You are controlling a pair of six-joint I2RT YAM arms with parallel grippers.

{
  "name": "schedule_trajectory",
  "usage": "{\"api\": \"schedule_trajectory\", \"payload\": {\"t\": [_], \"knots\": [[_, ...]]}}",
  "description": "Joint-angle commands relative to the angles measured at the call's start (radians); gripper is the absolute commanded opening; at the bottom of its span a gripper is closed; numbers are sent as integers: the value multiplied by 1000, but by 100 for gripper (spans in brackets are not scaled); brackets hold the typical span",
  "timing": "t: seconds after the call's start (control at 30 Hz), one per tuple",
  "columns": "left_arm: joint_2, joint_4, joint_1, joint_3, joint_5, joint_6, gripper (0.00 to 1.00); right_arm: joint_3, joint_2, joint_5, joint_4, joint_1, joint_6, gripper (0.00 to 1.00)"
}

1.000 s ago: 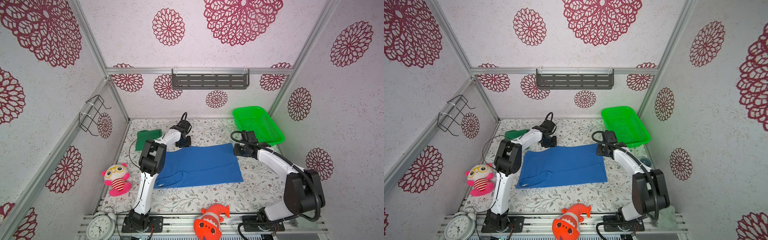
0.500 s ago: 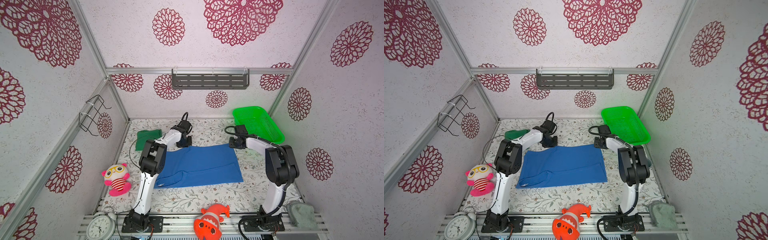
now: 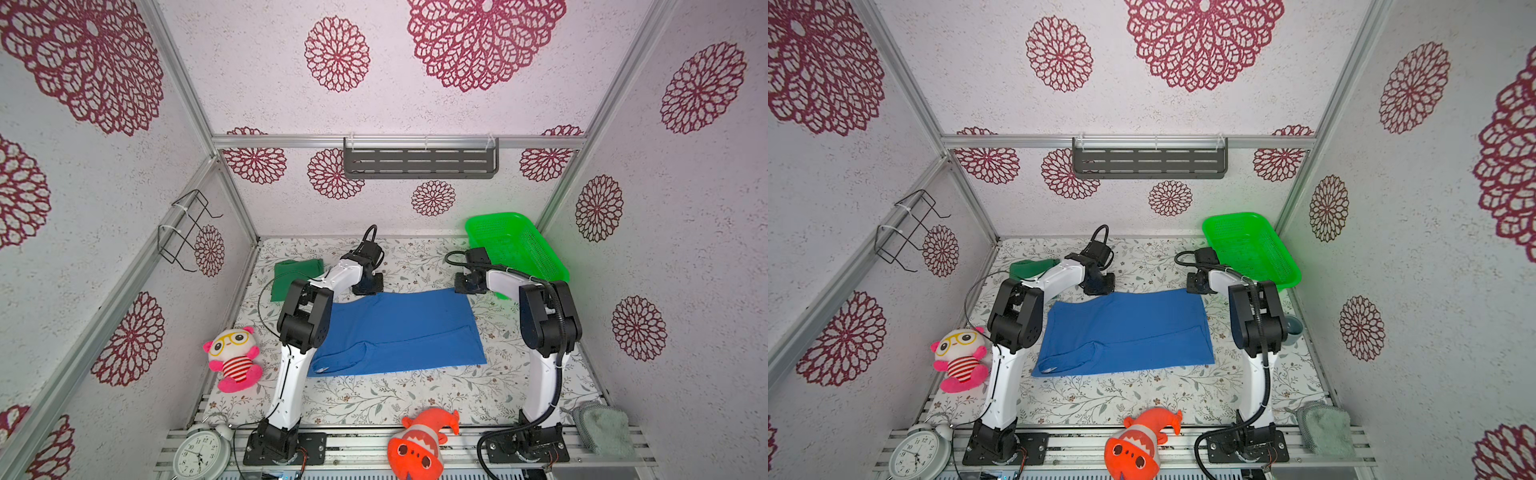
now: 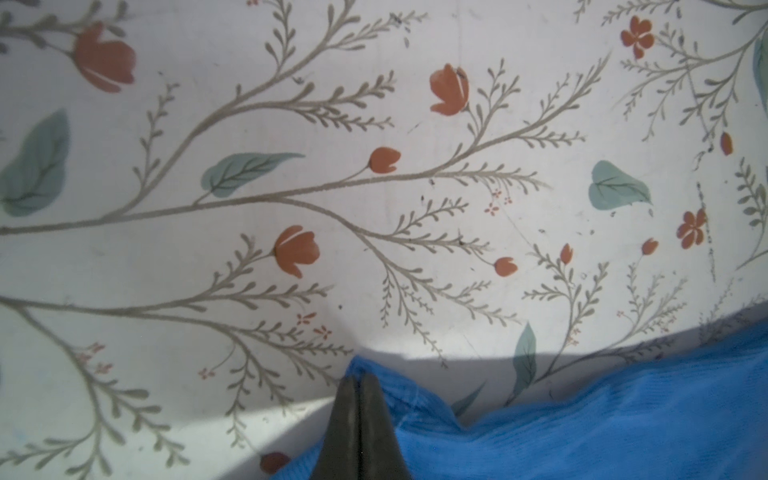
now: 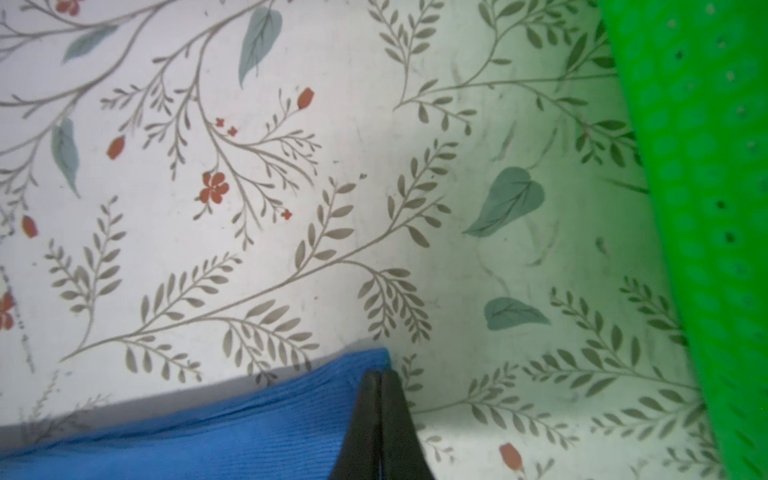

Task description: Fold and stack the tank tops

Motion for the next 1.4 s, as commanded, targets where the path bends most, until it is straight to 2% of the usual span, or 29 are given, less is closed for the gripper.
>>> {"api": "schedule_trajectory", "payload": {"t": [0.0, 0.17, 0.63, 0.9, 1.1, 1.37], "knots": [[-48, -45, -1, -31, -42, 31, 0, 0, -77, -17, -19, -6, -83, 0], [-132, -7, -4, -115, -66, 40, 0, -68, -176, -63, -1, -8, -175, 0], [-323, 96, -35, -296, -165, 50, 0, -293, -367, -144, 141, -9, -264, 0], [-478, 169, -103, -452, -282, 47, 0, -465, -529, -114, 208, -8, -304, 0], [-541, 225, -165, -598, -346, -9, 0, -574, -616, -97, 246, -8, -269, 0], [-588, 272, -240, -764, -390, -172, 0, -686, -698, -87, 219, -6, -164, 0]]}}
